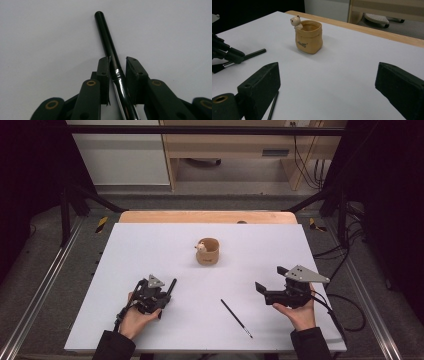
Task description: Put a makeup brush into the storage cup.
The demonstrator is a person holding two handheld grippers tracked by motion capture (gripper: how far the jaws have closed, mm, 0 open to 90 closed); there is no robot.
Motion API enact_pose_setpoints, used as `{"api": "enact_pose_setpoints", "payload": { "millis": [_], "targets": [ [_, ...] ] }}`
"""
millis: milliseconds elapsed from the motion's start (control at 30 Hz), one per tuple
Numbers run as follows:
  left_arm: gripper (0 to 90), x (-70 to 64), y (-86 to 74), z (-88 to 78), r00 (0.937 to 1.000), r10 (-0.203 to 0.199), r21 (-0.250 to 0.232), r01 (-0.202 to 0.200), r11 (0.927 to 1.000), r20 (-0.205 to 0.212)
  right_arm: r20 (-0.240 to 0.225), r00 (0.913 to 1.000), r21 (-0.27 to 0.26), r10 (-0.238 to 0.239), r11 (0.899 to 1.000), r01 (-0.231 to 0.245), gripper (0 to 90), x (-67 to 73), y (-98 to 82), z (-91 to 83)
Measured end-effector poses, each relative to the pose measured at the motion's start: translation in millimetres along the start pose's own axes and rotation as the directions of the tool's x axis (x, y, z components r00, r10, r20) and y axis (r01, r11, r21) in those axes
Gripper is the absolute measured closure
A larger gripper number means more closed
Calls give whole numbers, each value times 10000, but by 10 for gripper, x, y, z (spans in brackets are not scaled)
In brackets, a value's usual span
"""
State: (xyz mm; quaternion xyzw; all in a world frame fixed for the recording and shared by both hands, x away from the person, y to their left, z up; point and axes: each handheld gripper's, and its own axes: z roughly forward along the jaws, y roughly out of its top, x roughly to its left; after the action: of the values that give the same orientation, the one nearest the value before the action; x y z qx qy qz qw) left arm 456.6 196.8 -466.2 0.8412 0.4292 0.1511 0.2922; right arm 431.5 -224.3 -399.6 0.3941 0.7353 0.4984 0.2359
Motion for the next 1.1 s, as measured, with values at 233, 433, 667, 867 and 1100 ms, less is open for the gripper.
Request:
{"api": "enact_pose_setpoints", "payload": {
  "millis": [233, 433, 667, 867, 1100],
  "targets": [
    [779, -3, 4, -3, 9999, 139, 49, -139, 9999, 41, -33, 10000, 19, -35, 10000, 35, 65, -1, -1, 2],
    [752, 6, 17, -17, 9998, 117, -21, -117, 9999, 149, -47, 10000, 24, -36, 10000, 36, 65, -1, -1, 2],
    [559, 7, 120, -178, 9982, 388, -214, -379, 9991, 449, -31, 10000, 8, -5, 10000, 5, 65, -3, 2, -3],
    [442, -12, 239, -260, 9958, 726, -172, -717, 9973, 552, -6, 10000, 18, 10, 10000, -10, 65, 0, 6, -2],
    [384, 30, 355, -224, 9926, 1035, 619, -1074, 9923, 640, -45, 10000, 30, -4, 10000, 4, 65, 2, 9, -1]
  ]
}}
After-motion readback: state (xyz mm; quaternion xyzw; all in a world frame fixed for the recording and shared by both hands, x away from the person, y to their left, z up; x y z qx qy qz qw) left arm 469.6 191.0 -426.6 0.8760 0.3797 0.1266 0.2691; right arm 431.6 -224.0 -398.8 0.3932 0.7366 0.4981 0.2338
